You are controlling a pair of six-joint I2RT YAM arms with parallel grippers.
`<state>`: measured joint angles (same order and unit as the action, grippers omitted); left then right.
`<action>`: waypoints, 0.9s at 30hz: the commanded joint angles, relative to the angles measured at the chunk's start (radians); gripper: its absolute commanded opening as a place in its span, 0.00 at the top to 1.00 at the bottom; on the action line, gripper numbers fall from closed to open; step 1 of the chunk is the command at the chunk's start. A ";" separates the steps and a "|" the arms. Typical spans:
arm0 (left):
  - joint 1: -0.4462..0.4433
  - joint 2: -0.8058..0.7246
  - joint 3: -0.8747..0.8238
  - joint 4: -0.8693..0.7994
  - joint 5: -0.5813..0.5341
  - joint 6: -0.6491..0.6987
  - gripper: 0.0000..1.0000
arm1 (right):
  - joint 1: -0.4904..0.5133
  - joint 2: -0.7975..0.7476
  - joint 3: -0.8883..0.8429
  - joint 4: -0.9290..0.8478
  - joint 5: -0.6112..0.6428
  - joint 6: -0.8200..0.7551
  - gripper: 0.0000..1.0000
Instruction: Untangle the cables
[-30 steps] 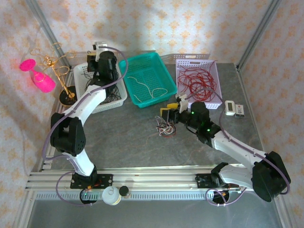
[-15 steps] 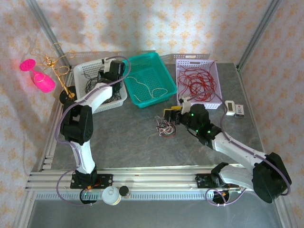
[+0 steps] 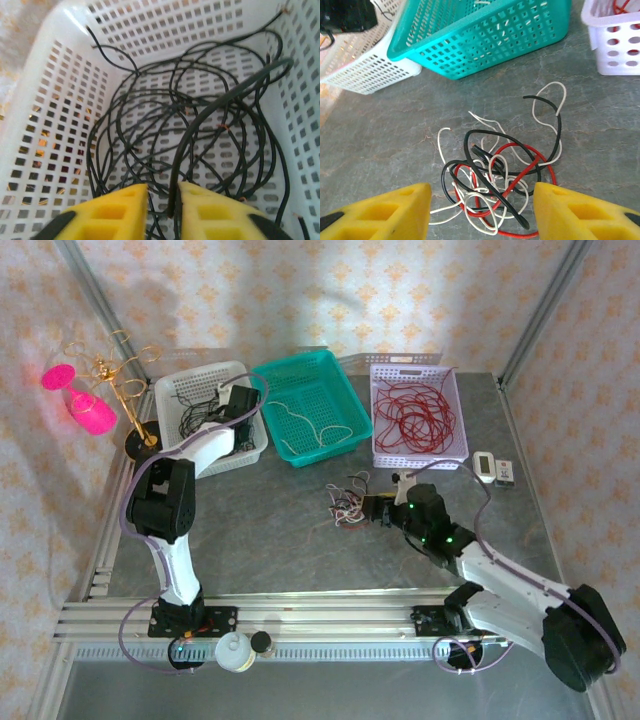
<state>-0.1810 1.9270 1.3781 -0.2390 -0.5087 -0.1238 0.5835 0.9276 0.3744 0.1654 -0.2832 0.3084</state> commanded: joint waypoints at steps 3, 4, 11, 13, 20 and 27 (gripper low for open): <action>0.008 -0.012 -0.005 -0.051 0.046 -0.066 0.56 | -0.002 -0.041 0.003 -0.060 0.067 0.013 0.42; 0.008 -0.035 -0.004 -0.055 0.050 -0.070 0.53 | -0.002 -0.037 0.010 -0.073 0.071 0.011 0.42; 0.008 -0.183 -0.031 -0.095 0.123 -0.073 0.38 | -0.003 -0.035 0.042 -0.114 0.123 -0.015 0.41; 0.006 -0.233 -0.053 -0.097 0.146 -0.067 0.35 | -0.004 -0.032 0.055 -0.125 0.130 -0.020 0.41; -0.004 -0.422 -0.117 -0.103 0.257 -0.067 0.27 | -0.009 -0.026 0.102 -0.191 0.127 -0.017 0.40; -0.085 -0.592 -0.188 -0.178 0.318 -0.101 0.29 | -0.016 -0.048 0.207 -0.472 0.162 0.017 0.40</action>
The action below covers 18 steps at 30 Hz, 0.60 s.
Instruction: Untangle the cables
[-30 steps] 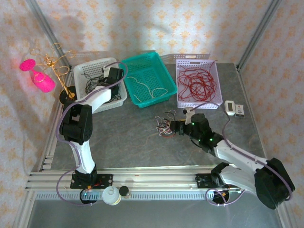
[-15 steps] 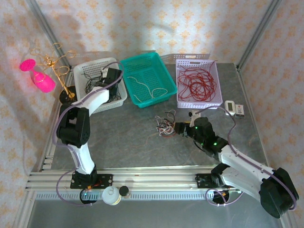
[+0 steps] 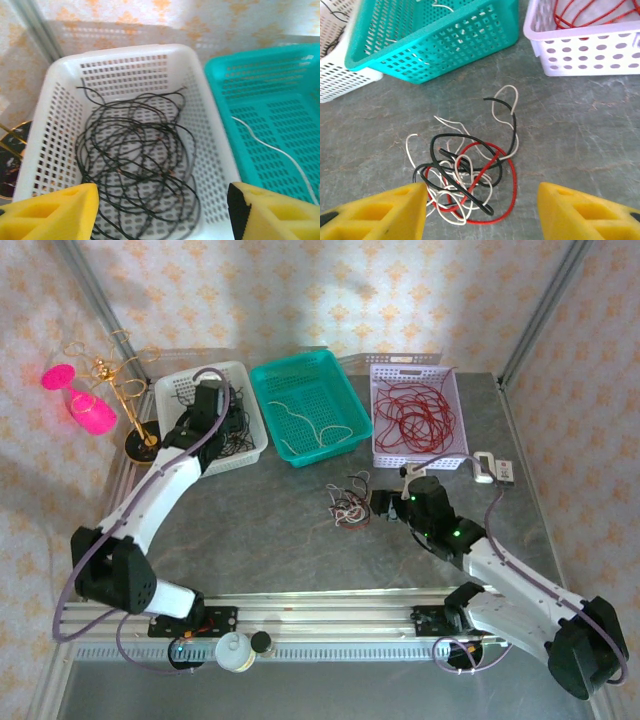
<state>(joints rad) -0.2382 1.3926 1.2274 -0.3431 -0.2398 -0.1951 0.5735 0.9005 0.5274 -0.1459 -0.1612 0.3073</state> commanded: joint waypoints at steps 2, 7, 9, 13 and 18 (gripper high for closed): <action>-0.060 -0.117 -0.098 -0.063 0.082 -0.051 0.29 | -0.006 -0.034 0.083 -0.224 0.032 0.033 0.40; -0.117 -0.220 -0.208 -0.056 0.205 -0.096 0.30 | -0.005 -0.013 0.143 -0.332 0.035 0.046 0.39; -0.133 -0.258 -0.255 -0.049 0.263 -0.102 0.31 | -0.005 0.024 0.157 -0.350 0.041 0.036 0.40; -0.152 -0.313 -0.360 0.005 0.452 -0.107 0.31 | -0.006 0.146 0.201 -0.300 -0.104 -0.039 0.43; -0.162 -0.338 -0.434 0.058 0.570 -0.096 0.33 | -0.004 0.276 0.228 -0.172 -0.188 -0.132 0.45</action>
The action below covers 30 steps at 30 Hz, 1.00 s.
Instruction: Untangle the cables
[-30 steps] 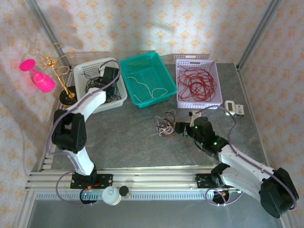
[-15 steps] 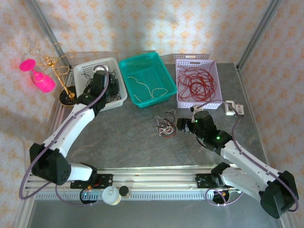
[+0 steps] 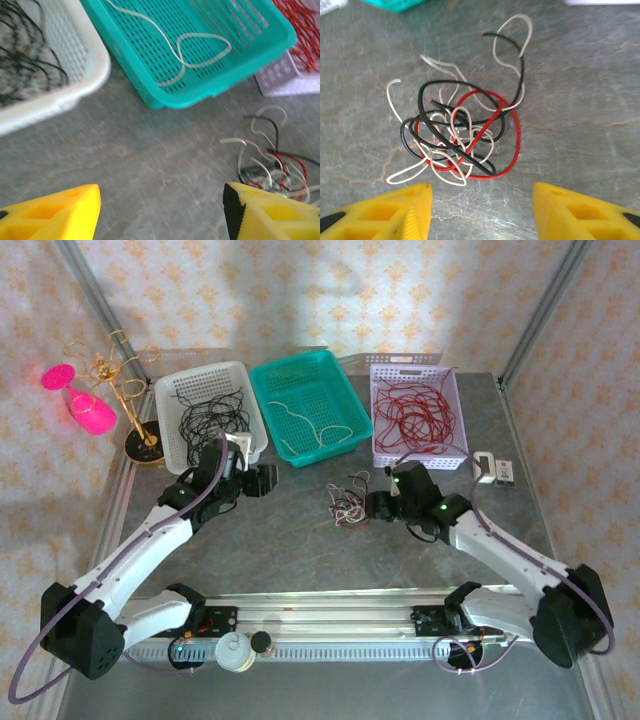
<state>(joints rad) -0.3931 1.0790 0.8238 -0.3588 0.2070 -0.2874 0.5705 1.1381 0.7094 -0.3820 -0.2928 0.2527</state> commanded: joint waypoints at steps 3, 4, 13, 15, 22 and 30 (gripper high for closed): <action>-0.008 -0.043 -0.075 0.126 0.185 -0.006 0.34 | -0.002 0.152 0.103 0.055 -0.010 -0.177 0.44; -0.009 -0.049 -0.086 0.137 0.191 -0.005 0.33 | -0.003 0.187 0.125 0.046 -0.001 -0.211 0.44; -0.009 -0.081 -0.060 0.090 0.221 0.049 0.32 | -0.003 0.357 0.212 0.111 0.014 -0.323 0.55; -0.008 -0.073 -0.055 0.079 0.227 0.059 0.32 | -0.003 0.384 0.217 0.125 0.004 -0.340 0.58; -0.009 -0.081 -0.060 0.100 0.253 0.075 0.33 | -0.001 0.416 0.272 0.109 -0.018 -0.390 0.79; -0.028 -0.141 -0.106 0.226 0.307 0.005 0.33 | 0.049 0.294 0.365 0.069 -0.001 -0.387 0.93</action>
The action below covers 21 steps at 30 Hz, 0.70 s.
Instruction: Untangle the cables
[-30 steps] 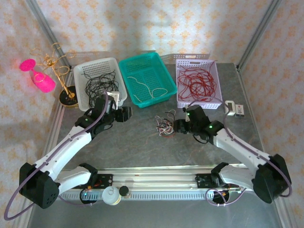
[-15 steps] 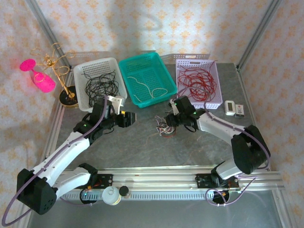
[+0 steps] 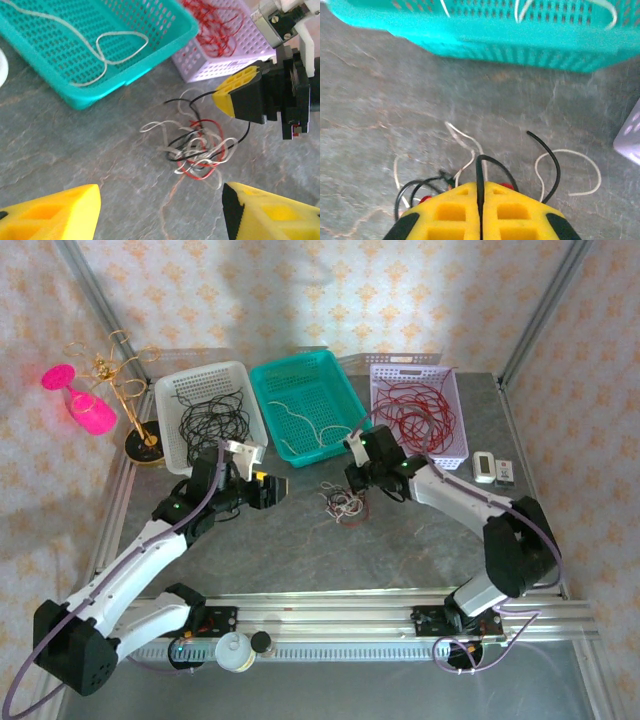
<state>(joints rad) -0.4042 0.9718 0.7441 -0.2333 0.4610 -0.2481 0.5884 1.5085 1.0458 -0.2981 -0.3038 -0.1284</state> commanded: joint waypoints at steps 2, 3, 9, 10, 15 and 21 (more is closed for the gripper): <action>-0.037 -0.049 -0.053 0.169 0.065 -0.062 0.33 | 0.048 -0.107 0.038 -0.015 -0.020 0.006 0.94; -0.046 -0.053 -0.066 0.195 0.065 -0.077 0.33 | 0.050 -0.119 0.040 -0.013 -0.040 0.012 0.95; -0.101 -0.085 -0.169 0.357 0.073 -0.108 0.32 | 0.053 -0.201 0.062 0.032 -0.157 0.104 0.96; -0.117 -0.091 -0.195 0.403 0.075 -0.114 0.32 | 0.052 -0.209 0.072 0.033 -0.167 0.121 0.96; -0.209 -0.067 -0.322 0.738 0.117 -0.133 0.30 | 0.051 -0.220 0.105 0.062 -0.233 0.203 0.96; -0.232 0.054 -0.330 0.934 0.143 -0.093 0.30 | 0.051 -0.190 0.156 0.046 -0.314 0.258 0.96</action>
<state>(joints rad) -0.6296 0.9913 0.4107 0.4908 0.5697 -0.3656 0.6407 1.3128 1.1637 -0.2726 -0.5594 0.0799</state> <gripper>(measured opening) 0.702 0.072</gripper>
